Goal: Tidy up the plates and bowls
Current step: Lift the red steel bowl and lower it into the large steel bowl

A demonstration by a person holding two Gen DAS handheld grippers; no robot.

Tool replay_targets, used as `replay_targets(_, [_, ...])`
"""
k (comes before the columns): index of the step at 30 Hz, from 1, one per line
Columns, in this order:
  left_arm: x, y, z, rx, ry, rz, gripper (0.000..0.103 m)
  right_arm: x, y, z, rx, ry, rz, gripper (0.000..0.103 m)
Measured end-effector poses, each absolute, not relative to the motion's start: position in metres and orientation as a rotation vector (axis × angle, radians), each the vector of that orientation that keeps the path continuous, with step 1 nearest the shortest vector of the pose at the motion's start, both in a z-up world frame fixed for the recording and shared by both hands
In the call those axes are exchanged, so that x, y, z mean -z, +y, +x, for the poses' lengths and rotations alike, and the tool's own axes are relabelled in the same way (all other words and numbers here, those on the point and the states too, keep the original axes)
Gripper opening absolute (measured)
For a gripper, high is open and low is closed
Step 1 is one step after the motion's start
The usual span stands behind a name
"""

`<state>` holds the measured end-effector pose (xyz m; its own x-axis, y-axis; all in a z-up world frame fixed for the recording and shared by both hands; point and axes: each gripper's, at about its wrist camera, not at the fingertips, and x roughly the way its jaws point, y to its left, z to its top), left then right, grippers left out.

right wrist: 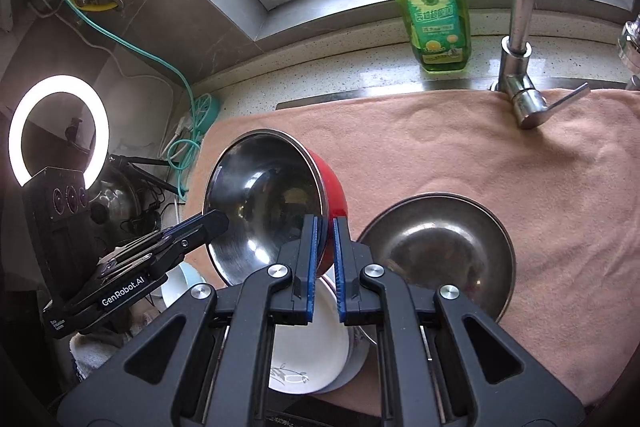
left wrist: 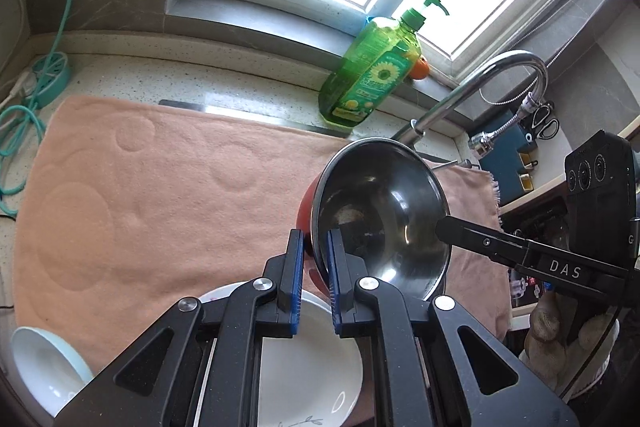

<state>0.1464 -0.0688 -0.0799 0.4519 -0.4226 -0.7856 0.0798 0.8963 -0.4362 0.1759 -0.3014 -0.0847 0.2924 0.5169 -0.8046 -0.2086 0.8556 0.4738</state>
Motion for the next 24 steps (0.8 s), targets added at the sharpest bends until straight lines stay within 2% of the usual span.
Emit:
replay_targets(9, [0.098,-0.125,0.13,0.353,1.103,-0.328,0.01,0.104,-0.351,0.154,-0.424,1.204,0.263,0.007])
replay_targets(24, [0.138,-0.187,0.128,0.305,1.171,-0.17,0.01,0.152,-0.376,0.157,-0.332,1.261,0.146,0.007])
